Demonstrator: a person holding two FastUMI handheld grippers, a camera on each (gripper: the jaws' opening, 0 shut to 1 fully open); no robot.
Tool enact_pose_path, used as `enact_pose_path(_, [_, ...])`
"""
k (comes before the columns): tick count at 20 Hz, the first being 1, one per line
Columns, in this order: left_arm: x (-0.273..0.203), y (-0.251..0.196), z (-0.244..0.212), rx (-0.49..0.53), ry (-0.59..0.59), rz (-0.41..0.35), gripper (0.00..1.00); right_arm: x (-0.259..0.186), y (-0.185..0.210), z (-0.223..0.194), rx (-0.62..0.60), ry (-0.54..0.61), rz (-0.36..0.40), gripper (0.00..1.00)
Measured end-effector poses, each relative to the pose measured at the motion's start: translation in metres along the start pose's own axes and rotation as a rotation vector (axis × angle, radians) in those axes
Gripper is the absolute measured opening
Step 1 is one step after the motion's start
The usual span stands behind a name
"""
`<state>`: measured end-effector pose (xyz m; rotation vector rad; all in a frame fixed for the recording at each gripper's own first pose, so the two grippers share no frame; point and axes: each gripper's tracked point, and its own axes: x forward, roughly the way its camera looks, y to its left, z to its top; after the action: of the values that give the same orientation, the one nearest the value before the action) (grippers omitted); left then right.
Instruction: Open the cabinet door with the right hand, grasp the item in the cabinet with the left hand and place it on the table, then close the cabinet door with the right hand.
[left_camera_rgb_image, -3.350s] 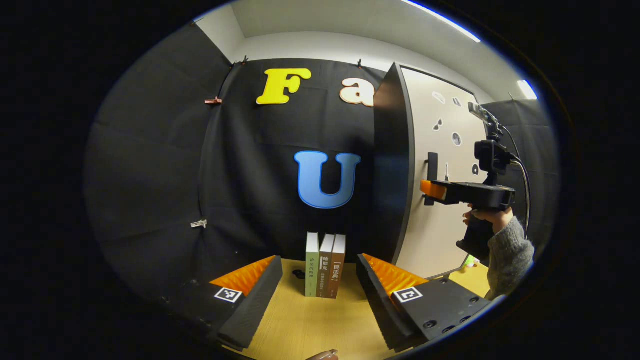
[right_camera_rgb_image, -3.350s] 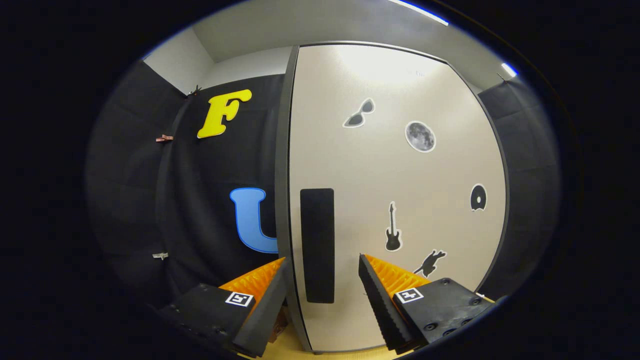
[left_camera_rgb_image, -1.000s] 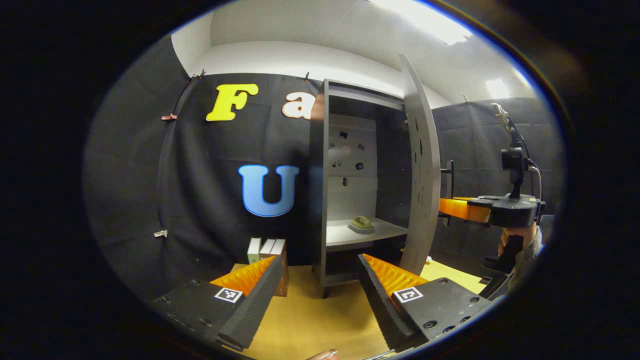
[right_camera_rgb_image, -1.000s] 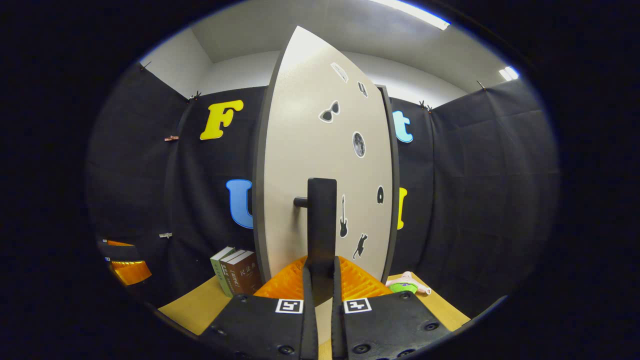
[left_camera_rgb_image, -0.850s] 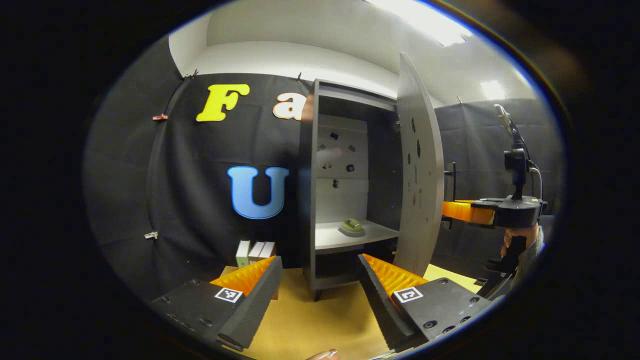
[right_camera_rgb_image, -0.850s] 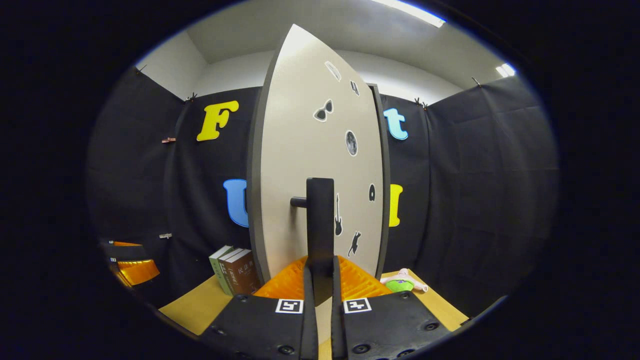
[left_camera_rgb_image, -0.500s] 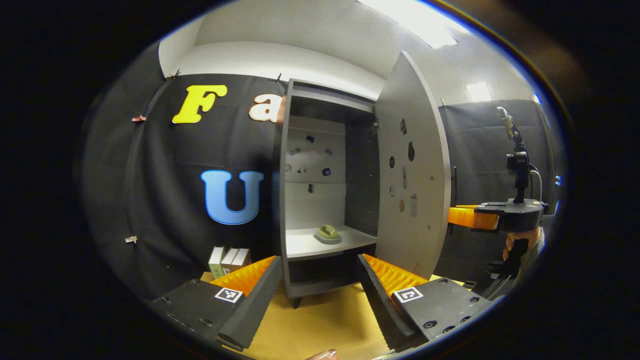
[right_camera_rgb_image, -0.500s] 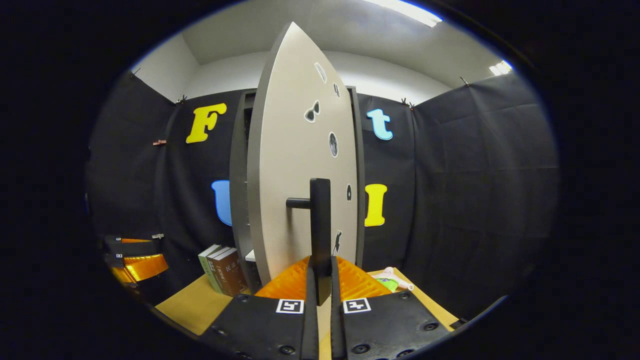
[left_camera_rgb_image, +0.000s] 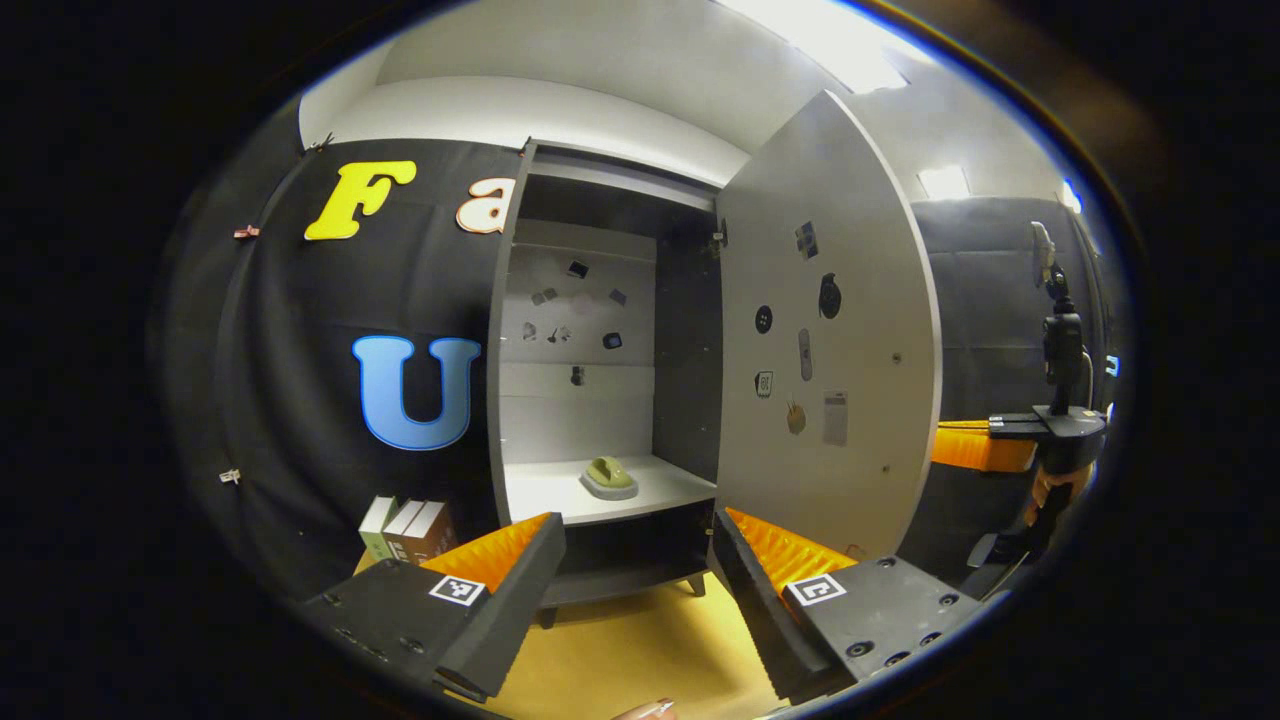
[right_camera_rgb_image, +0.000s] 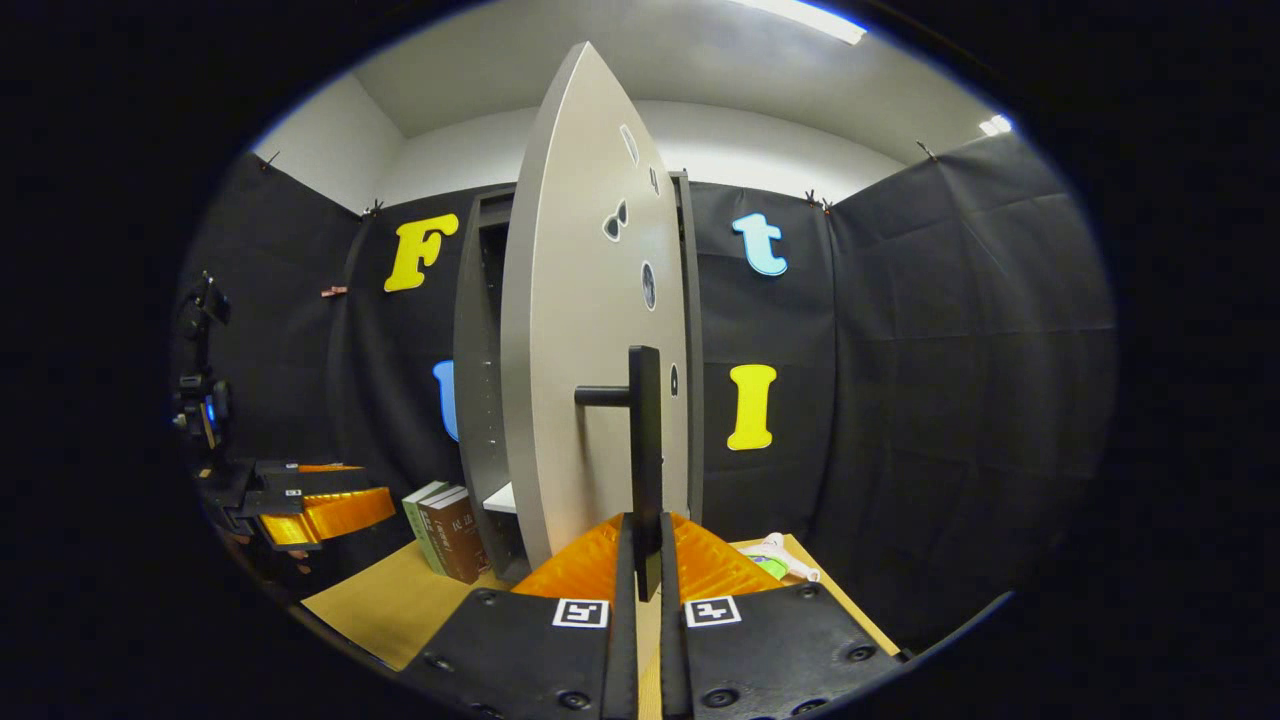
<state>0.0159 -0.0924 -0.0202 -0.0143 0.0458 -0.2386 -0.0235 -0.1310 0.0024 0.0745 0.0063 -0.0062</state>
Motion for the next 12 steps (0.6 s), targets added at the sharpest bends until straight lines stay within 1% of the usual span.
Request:
enact_pose_path(1, [0.008,-0.004,0.001,-0.001,-0.002,0.003,0.91,-0.003,-0.008,0.002,0.019,-0.001,0.015,0.13])
enact_pose_path(2, [0.016,-0.008,0.001,-0.002,-0.003,0.007,0.94,-0.008,-0.017,0.001,0.022,-0.005,0.028,0.13])
enact_pose_path(3, [0.025,-0.012,0.002,-0.004,-0.005,0.012,0.94,-0.012,-0.024,0.001,0.009,-0.01,0.036,0.13])
enact_pose_path(4, [0.032,-0.014,0.003,-0.008,-0.009,0.017,0.96,-0.016,-0.029,0.0,-0.011,-0.012,0.041,0.13])
enact_pose_path(6, [0.05,-0.02,0.005,-0.018,-0.013,0.026,0.91,-0.024,-0.034,-0.001,-0.032,-0.009,0.045,0.13])
enact_pose_path(7, [0.057,-0.022,0.006,-0.02,-0.012,0.032,0.94,-0.024,-0.036,0.001,-0.026,-0.006,0.05,0.13])
enact_pose_path(10, [0.081,-0.023,0.009,-0.002,-0.003,0.045,0.94,-0.026,-0.048,0.003,0.005,-0.013,0.062,0.13])
enact_pose_path(12, [0.097,-0.023,0.014,0.027,-0.001,0.053,0.94,-0.026,-0.057,0.003,-0.029,-0.028,0.049,0.13])
